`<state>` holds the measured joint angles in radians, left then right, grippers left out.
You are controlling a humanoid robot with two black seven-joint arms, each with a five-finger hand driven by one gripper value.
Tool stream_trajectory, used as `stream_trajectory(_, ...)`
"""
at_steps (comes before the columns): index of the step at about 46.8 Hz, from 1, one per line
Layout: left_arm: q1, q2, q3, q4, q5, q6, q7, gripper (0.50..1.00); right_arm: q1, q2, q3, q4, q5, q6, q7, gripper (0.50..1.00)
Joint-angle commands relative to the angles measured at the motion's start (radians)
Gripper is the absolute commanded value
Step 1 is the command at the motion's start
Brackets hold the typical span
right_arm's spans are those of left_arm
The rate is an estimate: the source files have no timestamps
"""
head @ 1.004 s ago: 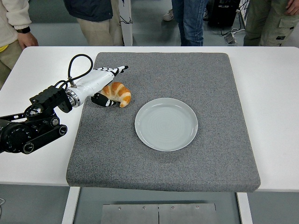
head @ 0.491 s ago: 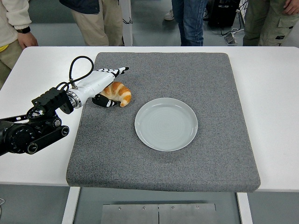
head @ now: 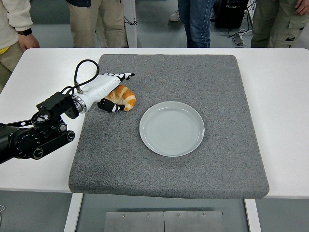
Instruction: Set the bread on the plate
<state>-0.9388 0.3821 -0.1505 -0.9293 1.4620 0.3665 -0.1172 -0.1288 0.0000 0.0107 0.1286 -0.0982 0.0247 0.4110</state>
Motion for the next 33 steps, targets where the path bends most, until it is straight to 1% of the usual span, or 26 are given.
stream_trajectory(1, 0.0, 0.0, 0.002, 0.0, -0.014, -0.001, 0.001, 0.777, 0.0, 0.0, 0.0, 0.0, 0.0, 0.0, 0.0, 1.0)
stream_trajectory(3, 0.0, 0.0, 0.0, 0.0, -0.017, -0.001, 0.001, 0.763, 0.0, 0.0, 0.0, 0.0, 0.0, 0.0, 0.0, 1.0)
stream_trajectory(5, 0.0, 0.0, 0.0, 0.0, -0.022, -0.001, 0.001, 0.727, 0.0, 0.0, 0.0, 0.0, 0.0, 0.0, -0.001, 1.0)
stream_trajectory(8, 0.0, 0.0, 0.002, 0.0, -0.022, -0.003, 0.001, 0.651, 0.0, 0.0, 0.0, 0.0, 0.0, 0.0, 0.0, 1.0)
stream_trajectory(11, 0.0, 0.0, 0.002, 0.001, -0.023, -0.009, 0.001, 0.548, 0.0, 0.0, 0.0, 0.0, 0.0, 0.0, 0.0, 1.0)
stream_trajectory(13, 0.0, 0.0, 0.002, 0.001, -0.025, -0.012, 0.001, 0.5, 0.0, 0.0, 0.0, 0.0, 0.0, 0.0, 0.0, 1.0)
stream_trajectory(16, 0.001, 0.0, 0.0, 0.001, -0.025, -0.018, -0.002, 0.5, 0.0, 0.0, 0.0, -0.001, 0.0, 0.0, 0.0, 1.0)
stream_trajectory(22, -0.009, 0.0, -0.001, 0.001, -0.04, -0.05, -0.036, 0.5, 0.0, 0.0, 0.0, 0.0, 0.0, 0.0, 0.0, 1.0)
stream_trajectory(26, -0.029, 0.007, -0.004, 0.003, -0.057, -0.054, -0.044, 0.5, 0.0, 0.0, 0.0, 0.0, 0.0, 0.0, 0.0, 1.0)
stream_trajectory(33, -0.132, 0.038, -0.001, -0.003, -0.075, -0.067, -0.05, 0.5, 0.0, 0.0, 0.0, 0.0, 0.0, 0.0, 0.0, 1.0)
